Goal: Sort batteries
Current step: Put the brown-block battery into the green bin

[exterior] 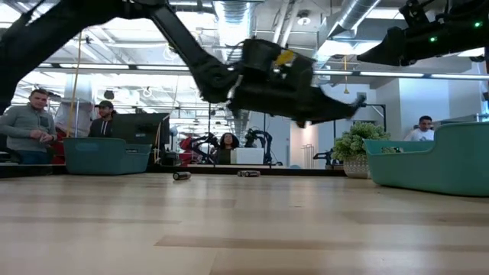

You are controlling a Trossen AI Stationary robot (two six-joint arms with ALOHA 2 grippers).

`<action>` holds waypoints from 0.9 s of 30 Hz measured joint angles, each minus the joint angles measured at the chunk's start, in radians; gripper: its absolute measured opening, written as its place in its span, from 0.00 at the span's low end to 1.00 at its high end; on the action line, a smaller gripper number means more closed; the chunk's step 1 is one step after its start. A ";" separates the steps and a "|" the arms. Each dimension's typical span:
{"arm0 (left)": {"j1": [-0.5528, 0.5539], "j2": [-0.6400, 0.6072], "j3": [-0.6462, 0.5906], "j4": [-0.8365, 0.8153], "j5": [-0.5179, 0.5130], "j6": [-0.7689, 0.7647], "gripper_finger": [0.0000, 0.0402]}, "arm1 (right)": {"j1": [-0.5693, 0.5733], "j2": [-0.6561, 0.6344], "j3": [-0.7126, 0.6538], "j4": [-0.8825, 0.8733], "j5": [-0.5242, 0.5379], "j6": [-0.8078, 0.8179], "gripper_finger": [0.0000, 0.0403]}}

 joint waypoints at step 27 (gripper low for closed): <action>-0.054 0.203 0.335 -0.179 0.053 -0.013 0.36 | 0.001 0.000 0.000 0.008 0.000 -0.002 0.42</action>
